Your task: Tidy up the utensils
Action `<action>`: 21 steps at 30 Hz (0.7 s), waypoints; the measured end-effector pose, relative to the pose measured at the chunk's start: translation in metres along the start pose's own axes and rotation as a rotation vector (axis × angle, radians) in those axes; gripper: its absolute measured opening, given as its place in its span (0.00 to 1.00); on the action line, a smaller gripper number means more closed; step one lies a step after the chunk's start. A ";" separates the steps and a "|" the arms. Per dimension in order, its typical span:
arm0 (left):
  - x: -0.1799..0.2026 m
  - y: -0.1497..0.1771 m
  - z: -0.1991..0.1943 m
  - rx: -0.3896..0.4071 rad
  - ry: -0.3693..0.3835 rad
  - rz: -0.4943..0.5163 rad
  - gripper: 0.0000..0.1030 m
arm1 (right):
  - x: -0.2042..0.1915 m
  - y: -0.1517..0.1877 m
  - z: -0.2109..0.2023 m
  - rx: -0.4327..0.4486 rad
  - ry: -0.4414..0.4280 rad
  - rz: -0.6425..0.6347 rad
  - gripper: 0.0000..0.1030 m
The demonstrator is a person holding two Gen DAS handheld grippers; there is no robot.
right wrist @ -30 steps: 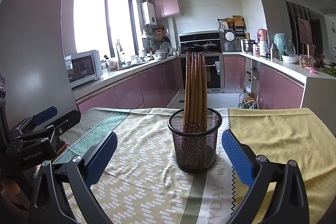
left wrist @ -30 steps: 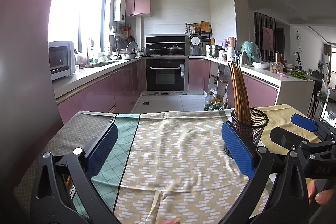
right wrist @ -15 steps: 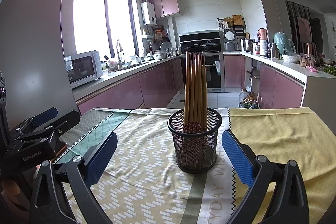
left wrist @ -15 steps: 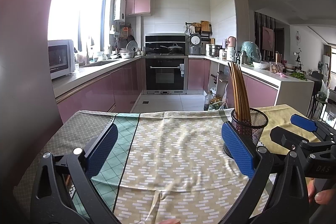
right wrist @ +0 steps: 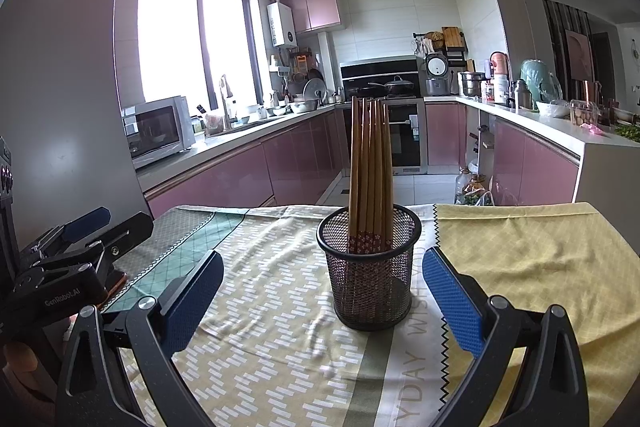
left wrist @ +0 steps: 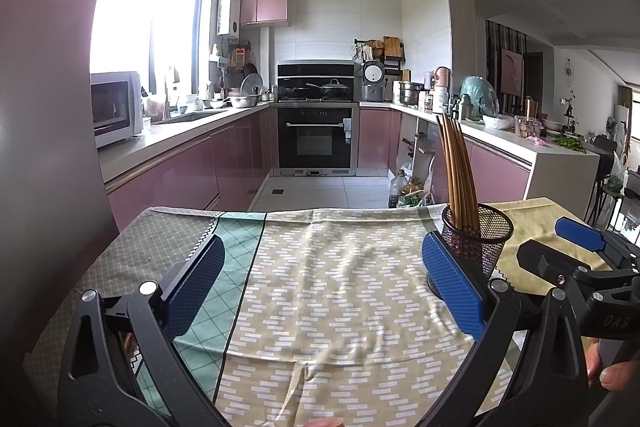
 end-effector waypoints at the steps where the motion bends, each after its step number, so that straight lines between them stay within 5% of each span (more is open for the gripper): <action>1: 0.001 0.001 0.000 -0.001 0.000 0.000 0.94 | 0.000 0.000 0.000 0.000 0.001 0.000 0.94; 21: 0.001 0.001 0.002 -0.011 0.001 -0.003 0.94 | 0.000 0.000 0.001 -0.002 0.003 0.004 0.94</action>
Point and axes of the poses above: each gripper's, at about its wrist camera, not at the fingertips, and z roughly the way its jaws point, x to its right, y to its underside, the point moved 1 cm from there along z, roughly the way its jaws point, and after that the axes turned 11 degrees about -z, right-handed, at the moved point
